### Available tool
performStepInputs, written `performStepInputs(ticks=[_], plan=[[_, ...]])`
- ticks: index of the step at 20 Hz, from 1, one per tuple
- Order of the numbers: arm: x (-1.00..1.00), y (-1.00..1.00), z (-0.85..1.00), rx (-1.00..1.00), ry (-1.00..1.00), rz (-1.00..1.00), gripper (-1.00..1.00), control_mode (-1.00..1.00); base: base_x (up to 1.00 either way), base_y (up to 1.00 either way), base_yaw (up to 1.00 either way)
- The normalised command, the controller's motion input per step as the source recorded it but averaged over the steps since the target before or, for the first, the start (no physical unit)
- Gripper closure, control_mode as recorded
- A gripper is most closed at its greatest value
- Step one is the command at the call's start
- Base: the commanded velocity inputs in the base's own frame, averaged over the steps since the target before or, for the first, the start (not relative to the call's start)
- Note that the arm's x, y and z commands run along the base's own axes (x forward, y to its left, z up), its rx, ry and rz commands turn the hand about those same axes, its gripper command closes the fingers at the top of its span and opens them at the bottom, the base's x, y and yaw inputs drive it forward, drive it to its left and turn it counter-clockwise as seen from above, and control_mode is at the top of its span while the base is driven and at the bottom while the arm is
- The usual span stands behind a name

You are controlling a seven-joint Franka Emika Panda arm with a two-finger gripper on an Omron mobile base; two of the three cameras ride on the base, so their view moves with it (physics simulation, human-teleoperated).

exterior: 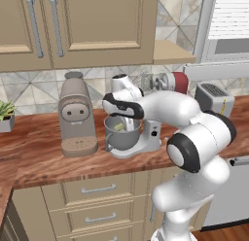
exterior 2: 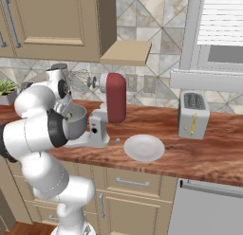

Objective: Add butter and sugar cubes to the stand mixer bowl and then turn on the stand mixer to begin making frosting.

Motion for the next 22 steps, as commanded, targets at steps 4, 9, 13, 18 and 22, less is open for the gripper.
performStepInputs(ticks=[4, 9, 13, 18, 22], plan=[[0.2, 0.14, -0.21, 0.0, 0.0, 0.0, 1.0, -1.0, 0.0, 0.0, 0.0], [0.21, 0.01, -0.25, 0.0, 0.0, 0.0, 1.0, -1.0, 0.0, 0.0, 0.0], [0.23, 0.0, -0.29, 0.0, 0.0, 0.0, 1.0, -1.0, 0.0, 0.0, 0.0], [0.28, 0.09, -0.29, 0.0, 0.0, 0.0, -1.0, -1.0, 0.0, 0.0, 0.0], [0.16, 0.09, -0.18, 0.0, 0.0, 0.0, -1.0, -1.0, 0.0, 0.0, 0.0]])
